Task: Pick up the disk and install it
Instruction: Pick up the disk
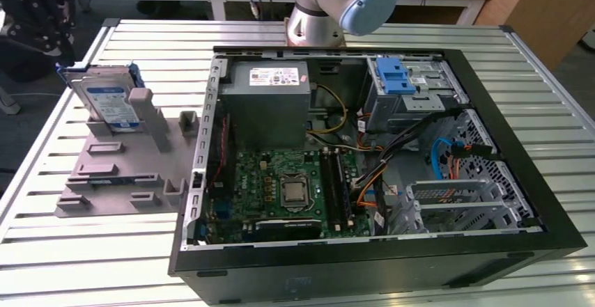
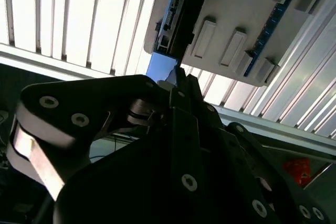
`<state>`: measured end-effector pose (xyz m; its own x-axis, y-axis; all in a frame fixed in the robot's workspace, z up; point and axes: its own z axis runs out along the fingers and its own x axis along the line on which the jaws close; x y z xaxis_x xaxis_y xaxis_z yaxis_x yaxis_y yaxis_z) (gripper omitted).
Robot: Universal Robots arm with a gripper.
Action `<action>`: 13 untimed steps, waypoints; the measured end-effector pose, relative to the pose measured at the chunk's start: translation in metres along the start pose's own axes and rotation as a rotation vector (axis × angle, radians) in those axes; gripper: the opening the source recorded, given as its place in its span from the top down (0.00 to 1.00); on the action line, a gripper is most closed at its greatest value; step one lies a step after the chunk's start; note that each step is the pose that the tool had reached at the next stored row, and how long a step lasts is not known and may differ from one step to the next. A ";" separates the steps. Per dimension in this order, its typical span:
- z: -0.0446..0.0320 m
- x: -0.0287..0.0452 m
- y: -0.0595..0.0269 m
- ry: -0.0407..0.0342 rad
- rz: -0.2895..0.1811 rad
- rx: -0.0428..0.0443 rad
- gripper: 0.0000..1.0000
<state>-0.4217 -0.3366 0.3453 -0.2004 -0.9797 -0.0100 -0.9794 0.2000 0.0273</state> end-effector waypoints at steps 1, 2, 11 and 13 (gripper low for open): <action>0.0002 0.0000 0.0000 0.0006 -0.017 -0.0003 0.84; 0.0003 0.0000 0.0000 0.0011 -0.033 -0.0006 0.71; 0.0077 -0.0047 0.0008 0.0024 -0.096 0.0002 0.41; 0.0103 -0.0055 0.0009 0.0022 -0.105 0.0004 0.41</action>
<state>-0.4217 -0.3309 0.3351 -0.0966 -0.9953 -0.0106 -0.9950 0.0963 0.0258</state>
